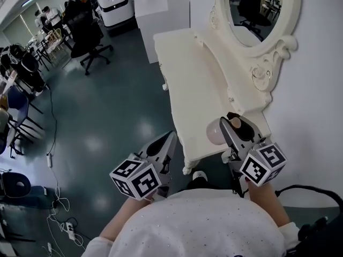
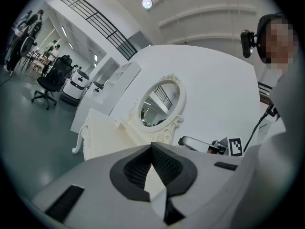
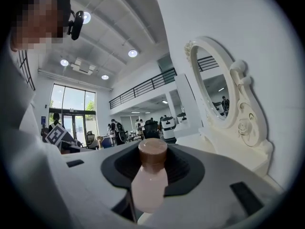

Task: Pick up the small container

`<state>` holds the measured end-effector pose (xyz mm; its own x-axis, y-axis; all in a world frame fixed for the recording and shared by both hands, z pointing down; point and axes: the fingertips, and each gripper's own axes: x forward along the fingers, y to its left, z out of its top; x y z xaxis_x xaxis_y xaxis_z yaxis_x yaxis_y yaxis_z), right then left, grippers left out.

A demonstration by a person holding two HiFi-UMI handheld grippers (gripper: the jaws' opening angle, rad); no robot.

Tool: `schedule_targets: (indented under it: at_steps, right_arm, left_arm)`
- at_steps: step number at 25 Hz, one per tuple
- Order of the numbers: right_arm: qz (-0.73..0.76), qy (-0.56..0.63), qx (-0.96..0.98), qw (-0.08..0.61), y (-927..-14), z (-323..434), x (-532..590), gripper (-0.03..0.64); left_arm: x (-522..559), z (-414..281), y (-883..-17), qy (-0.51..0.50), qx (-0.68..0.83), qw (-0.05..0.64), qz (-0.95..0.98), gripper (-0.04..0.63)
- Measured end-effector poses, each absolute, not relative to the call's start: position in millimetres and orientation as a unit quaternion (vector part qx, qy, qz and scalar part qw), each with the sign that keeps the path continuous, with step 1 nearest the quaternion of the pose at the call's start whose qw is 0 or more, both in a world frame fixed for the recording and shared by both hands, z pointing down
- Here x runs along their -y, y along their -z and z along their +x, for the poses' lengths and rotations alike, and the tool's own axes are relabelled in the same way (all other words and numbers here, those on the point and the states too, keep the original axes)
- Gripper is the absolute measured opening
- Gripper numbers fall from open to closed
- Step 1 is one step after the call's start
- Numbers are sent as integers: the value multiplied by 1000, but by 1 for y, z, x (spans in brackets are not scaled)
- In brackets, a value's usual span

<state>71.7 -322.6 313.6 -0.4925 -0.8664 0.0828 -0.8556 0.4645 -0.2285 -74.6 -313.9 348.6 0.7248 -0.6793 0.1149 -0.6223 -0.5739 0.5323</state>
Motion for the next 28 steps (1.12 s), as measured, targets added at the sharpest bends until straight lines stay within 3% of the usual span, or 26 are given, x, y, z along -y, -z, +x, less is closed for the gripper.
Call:
schedule_targets:
  at_steps: [11, 17, 28]
  right_arm:
    - [-503, 96, -858, 41, -288, 49, 293, 127]
    - [-504, 97, -858, 1, -307, 38, 289, 127]
    - [-525, 126, -842, 8, -325, 47, 295, 127]
  left_arm:
    - [302, -100, -345, 58, 372, 271, 886, 0]
    - [303, -108, -351, 25, 385, 230, 893, 0]
    - [310, -121, -362, 36, 386, 257, 885, 0]
